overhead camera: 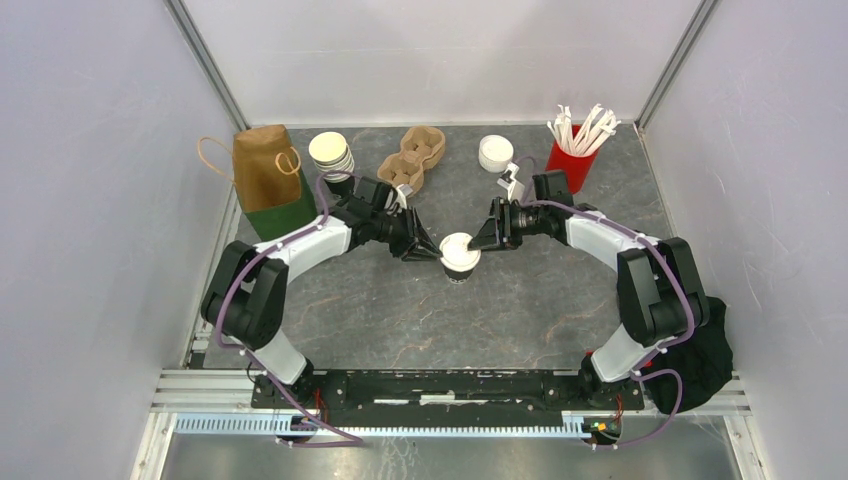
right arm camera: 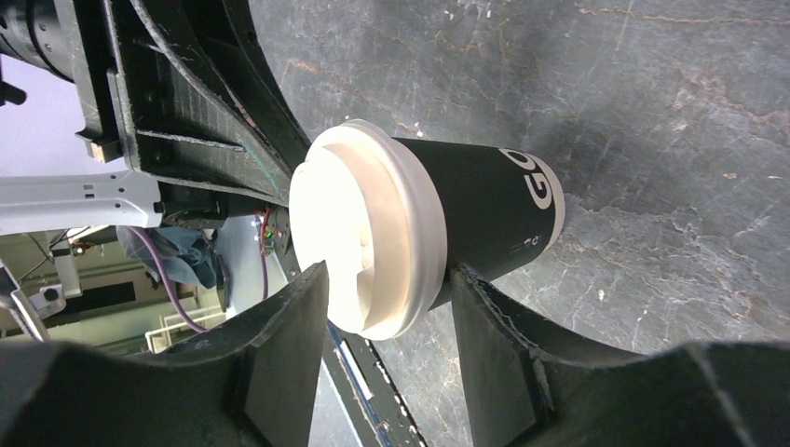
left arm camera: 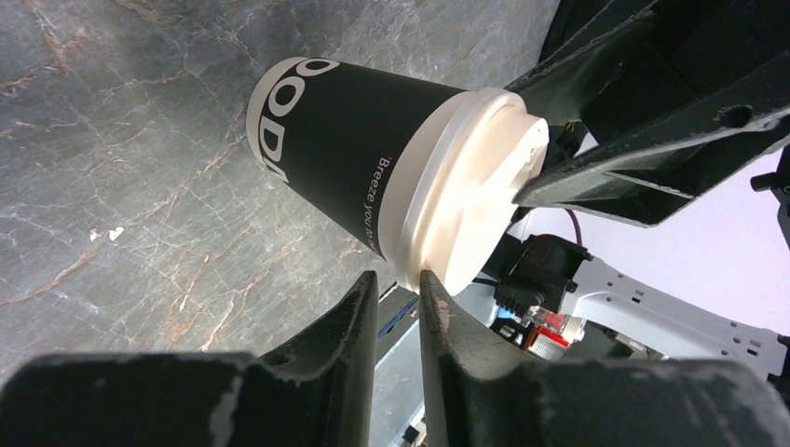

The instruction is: Pack the takeout coffee

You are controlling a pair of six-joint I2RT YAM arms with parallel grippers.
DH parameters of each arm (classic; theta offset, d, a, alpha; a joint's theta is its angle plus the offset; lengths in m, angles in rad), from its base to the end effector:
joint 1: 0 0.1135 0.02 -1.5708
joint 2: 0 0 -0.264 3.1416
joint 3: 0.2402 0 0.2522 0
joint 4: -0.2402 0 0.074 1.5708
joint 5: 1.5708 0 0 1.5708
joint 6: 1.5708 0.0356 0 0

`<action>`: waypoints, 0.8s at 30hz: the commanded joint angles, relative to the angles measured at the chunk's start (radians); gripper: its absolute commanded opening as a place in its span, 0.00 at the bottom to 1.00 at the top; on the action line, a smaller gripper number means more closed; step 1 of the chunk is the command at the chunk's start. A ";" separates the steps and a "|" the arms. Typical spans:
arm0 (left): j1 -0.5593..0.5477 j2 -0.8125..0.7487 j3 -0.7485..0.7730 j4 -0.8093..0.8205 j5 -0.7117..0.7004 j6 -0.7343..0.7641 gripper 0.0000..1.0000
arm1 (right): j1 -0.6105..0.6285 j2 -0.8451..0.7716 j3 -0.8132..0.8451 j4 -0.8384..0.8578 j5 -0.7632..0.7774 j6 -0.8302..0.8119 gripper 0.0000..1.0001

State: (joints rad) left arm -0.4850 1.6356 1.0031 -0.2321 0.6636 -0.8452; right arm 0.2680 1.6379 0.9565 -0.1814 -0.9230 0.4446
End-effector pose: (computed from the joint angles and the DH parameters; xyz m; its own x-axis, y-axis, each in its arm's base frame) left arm 0.2873 -0.1762 0.2029 -0.9860 -0.1466 -0.0800 -0.0252 0.6042 -0.7965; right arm 0.3086 0.1142 0.1967 -0.9451 0.0096 -0.3266 -0.2806 0.4879 0.8266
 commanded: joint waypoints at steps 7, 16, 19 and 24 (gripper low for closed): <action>-0.022 0.087 -0.005 -0.288 -0.293 0.198 0.23 | -0.013 0.034 -0.113 0.074 0.087 0.056 0.53; -0.031 0.137 -0.054 -0.269 -0.403 0.230 0.23 | -0.021 0.053 -0.122 0.055 0.086 0.017 0.55; -0.030 0.066 -0.058 -0.224 -0.318 0.220 0.27 | -0.021 0.019 -0.084 0.023 0.042 0.012 0.57; -0.031 0.014 0.049 -0.195 -0.138 0.167 0.33 | -0.020 -0.055 -0.014 -0.042 0.015 -0.021 0.68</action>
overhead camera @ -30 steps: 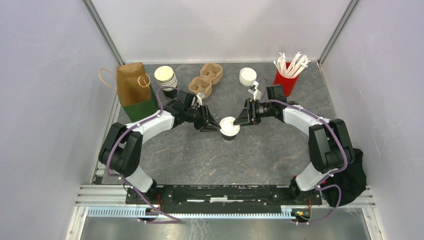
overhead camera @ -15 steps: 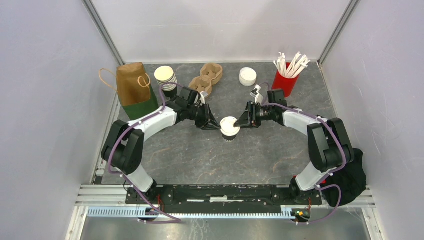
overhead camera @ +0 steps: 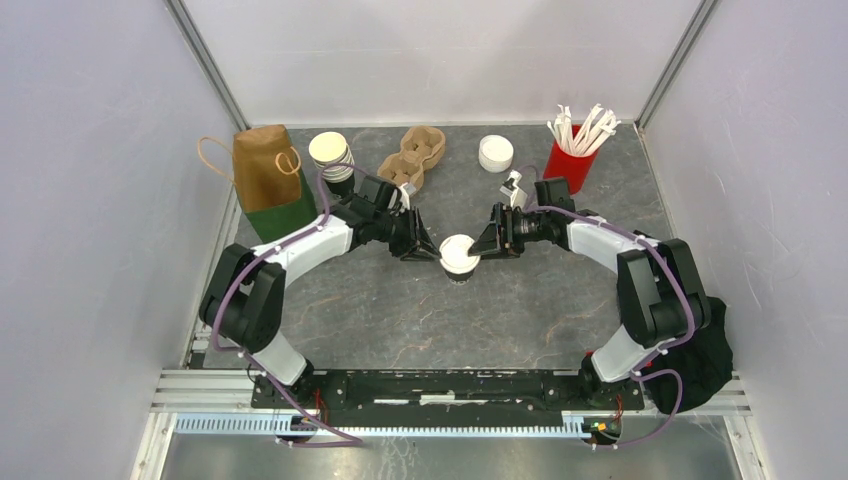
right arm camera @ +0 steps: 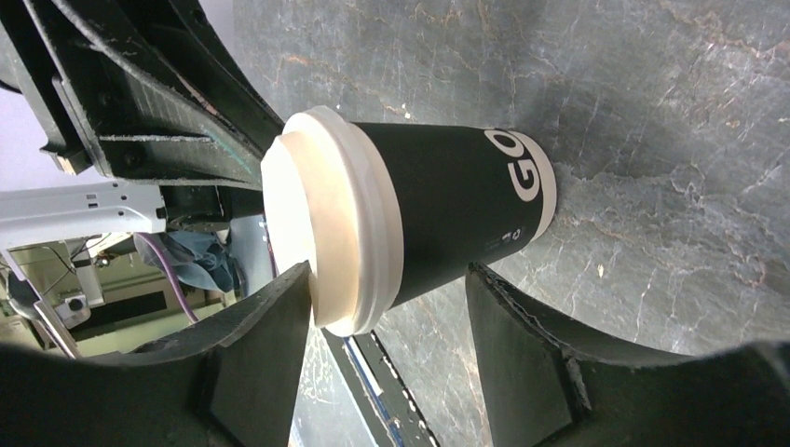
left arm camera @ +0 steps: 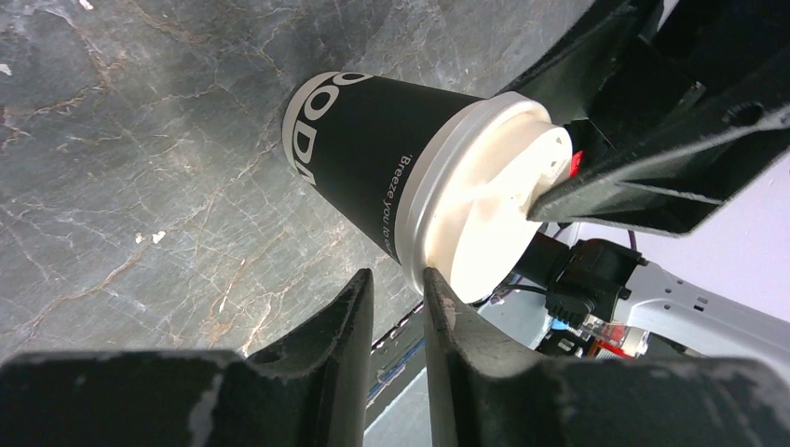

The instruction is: Pack the takeout coffee

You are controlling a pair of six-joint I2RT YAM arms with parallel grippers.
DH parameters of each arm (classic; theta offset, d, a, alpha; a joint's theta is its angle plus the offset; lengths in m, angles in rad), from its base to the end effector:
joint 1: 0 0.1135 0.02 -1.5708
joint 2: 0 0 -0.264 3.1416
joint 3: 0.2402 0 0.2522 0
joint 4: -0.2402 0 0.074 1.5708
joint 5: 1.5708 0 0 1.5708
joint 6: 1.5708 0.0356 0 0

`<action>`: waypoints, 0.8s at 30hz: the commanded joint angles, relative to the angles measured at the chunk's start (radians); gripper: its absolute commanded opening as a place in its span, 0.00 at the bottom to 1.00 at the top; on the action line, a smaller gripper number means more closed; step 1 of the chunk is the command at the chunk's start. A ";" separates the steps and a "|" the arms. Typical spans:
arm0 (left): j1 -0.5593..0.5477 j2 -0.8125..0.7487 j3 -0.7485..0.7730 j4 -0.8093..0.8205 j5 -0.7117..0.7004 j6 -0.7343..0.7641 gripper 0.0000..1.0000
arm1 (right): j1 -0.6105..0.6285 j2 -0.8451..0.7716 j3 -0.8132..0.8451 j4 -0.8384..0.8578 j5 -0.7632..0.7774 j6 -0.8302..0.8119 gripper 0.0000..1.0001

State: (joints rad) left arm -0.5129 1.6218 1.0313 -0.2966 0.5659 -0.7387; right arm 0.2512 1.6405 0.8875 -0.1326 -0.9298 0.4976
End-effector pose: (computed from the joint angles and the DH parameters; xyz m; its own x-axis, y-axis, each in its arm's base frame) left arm 0.2835 -0.1815 0.2099 -0.9770 -0.1021 -0.1871 0.0696 0.6770 -0.7326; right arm 0.3014 0.1068 0.1793 -0.9645 0.0472 -0.2599 -0.2043 0.4901 0.8474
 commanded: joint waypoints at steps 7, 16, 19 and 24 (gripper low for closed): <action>-0.013 0.040 0.037 -0.044 0.108 -0.053 0.35 | 0.008 -0.051 0.086 -0.098 0.004 -0.096 0.71; -0.008 0.004 0.095 -0.071 0.128 -0.035 0.69 | 0.008 -0.048 0.160 -0.228 0.092 -0.198 0.71; -0.001 0.015 0.141 -0.072 0.109 -0.037 0.72 | 0.008 -0.054 0.176 -0.282 0.120 -0.234 0.71; -0.001 0.088 0.213 -0.030 0.084 -0.052 0.70 | 0.013 -0.078 0.165 -0.314 0.149 -0.251 0.71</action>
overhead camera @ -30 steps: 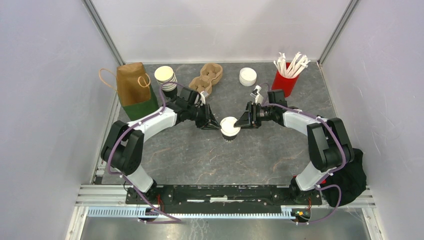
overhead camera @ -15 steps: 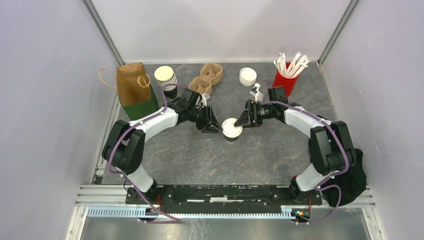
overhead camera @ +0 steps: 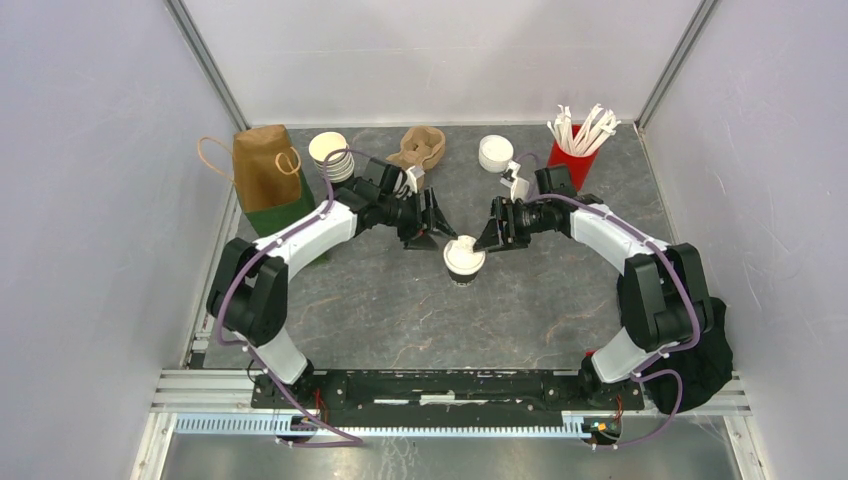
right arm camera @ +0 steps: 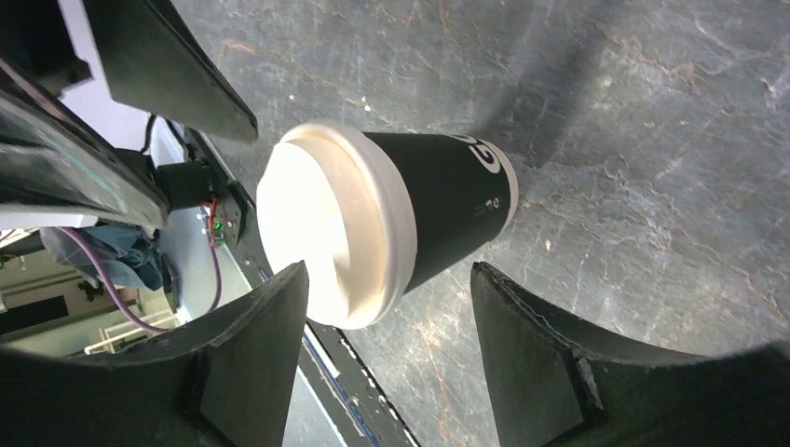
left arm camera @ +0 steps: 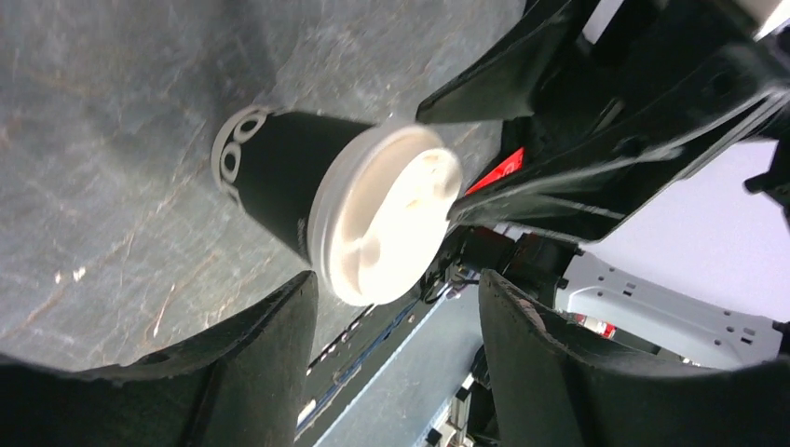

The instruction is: Pack the takeout coffee

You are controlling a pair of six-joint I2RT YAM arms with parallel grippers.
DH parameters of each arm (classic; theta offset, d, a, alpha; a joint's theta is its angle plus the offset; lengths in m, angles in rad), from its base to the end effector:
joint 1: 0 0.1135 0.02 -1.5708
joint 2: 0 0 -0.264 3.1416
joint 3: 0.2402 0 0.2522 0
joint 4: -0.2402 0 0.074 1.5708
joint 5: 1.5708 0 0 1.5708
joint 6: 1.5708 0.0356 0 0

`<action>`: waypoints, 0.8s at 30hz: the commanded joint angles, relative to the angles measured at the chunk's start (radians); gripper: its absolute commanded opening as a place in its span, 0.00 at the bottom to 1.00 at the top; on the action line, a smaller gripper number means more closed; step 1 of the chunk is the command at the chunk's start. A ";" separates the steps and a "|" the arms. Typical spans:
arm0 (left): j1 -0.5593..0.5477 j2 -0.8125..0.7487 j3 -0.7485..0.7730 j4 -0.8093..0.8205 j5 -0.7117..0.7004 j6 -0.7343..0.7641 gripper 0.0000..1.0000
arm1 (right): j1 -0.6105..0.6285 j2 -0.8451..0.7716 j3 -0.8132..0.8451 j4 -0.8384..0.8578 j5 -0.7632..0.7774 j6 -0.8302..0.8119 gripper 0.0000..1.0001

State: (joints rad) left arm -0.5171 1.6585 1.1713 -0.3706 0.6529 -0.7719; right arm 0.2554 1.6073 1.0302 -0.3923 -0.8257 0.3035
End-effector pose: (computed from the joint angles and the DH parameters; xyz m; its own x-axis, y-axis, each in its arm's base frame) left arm 0.2975 -0.1941 0.2375 -0.9860 -0.0766 -0.1482 0.0703 0.6148 -0.7855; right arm 0.3061 0.1070 0.2130 -0.9328 -0.0341 -0.3588 -0.3090 0.5881 0.7475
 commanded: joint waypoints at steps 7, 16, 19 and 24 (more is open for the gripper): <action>-0.029 0.118 0.099 0.075 0.009 -0.025 0.61 | 0.037 0.001 0.066 -0.047 0.038 -0.032 0.59; -0.072 0.026 0.022 0.045 -0.040 -0.031 0.58 | 0.042 0.054 0.147 -0.059 0.072 -0.033 0.59; -0.063 0.001 0.020 -0.008 -0.067 -0.002 0.68 | 0.026 0.021 0.126 -0.074 0.079 -0.046 0.69; -0.037 -0.019 -0.019 0.011 -0.064 -0.017 0.75 | -0.018 -0.028 0.085 -0.098 0.049 -0.073 0.77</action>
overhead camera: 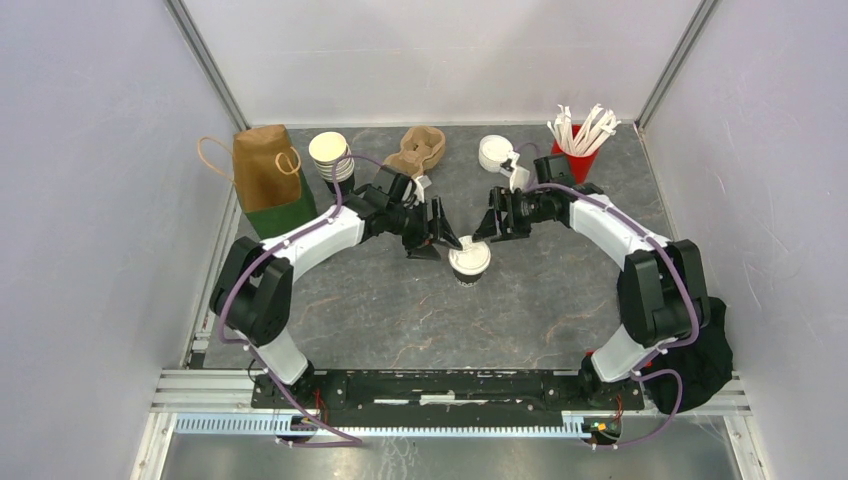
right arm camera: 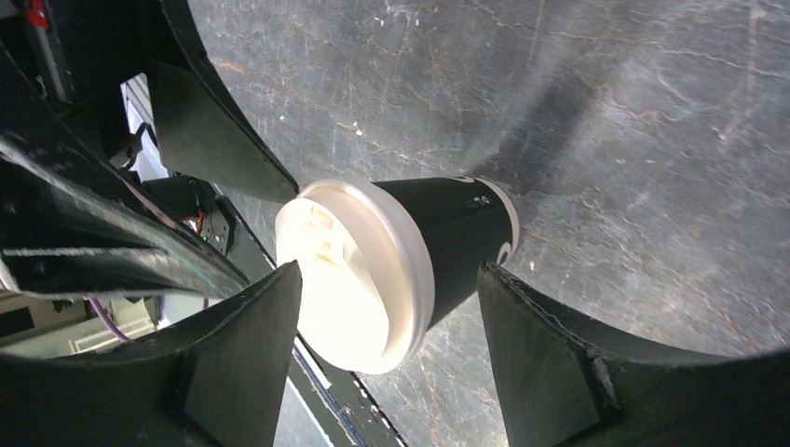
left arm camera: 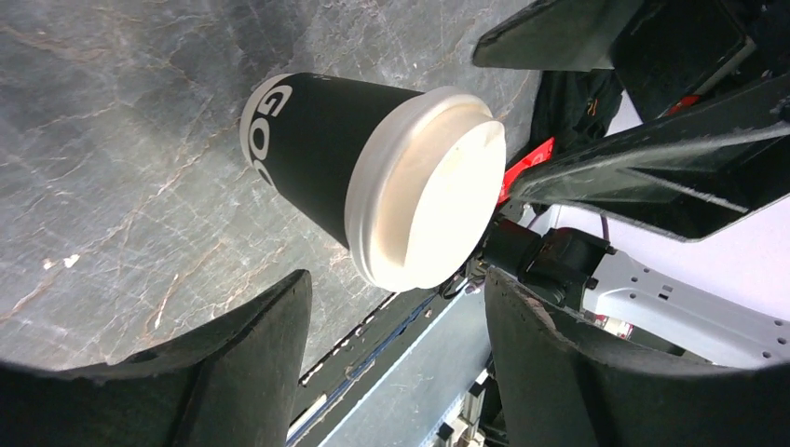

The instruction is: Pack the takeout coffee

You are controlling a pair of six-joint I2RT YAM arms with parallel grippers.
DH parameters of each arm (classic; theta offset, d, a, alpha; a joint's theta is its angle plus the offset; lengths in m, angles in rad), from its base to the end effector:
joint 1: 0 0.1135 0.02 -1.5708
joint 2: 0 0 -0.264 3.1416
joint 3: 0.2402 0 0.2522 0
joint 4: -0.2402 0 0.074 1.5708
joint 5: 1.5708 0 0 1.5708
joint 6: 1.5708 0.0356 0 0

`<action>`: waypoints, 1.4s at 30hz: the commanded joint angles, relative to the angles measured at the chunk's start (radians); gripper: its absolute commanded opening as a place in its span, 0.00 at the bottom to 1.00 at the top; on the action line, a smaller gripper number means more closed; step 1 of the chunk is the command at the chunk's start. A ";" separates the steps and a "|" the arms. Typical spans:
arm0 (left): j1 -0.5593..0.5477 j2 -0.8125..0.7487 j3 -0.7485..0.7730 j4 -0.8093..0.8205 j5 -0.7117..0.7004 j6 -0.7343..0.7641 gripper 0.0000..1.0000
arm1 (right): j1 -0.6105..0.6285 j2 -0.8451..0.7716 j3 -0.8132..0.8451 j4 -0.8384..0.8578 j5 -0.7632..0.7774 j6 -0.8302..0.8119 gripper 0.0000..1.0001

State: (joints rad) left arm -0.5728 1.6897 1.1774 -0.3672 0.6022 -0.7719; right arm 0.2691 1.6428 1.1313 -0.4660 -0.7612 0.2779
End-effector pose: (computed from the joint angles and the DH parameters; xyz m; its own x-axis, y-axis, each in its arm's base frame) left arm 0.2917 -0.2121 0.2282 -0.9872 -0.0473 -0.1525 0.0860 0.6473 -0.7574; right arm 0.3191 0.1135 0.2265 -0.9234 -0.0486 -0.3808 -0.3233 0.6331 0.7033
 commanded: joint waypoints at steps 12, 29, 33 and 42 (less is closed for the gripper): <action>0.014 -0.036 -0.103 0.102 0.057 -0.090 0.49 | -0.030 -0.042 -0.097 0.100 -0.155 0.009 0.74; 0.010 0.040 -0.101 -0.002 -0.024 -0.030 0.37 | -0.023 -0.036 -0.239 0.273 -0.120 0.124 0.60; 0.009 0.054 -0.110 -0.069 -0.107 0.027 0.34 | -0.033 -0.035 -0.335 0.420 -0.152 0.216 0.60; 0.007 0.127 -0.196 -0.066 -0.196 0.091 0.30 | -0.086 0.002 -0.437 0.503 -0.166 0.211 0.59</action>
State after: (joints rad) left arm -0.5587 1.7103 1.0790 -0.2989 0.6426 -0.8047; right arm 0.1963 1.6054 0.7624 0.0280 -0.9726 0.5240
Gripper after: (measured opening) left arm 0.333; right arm 0.599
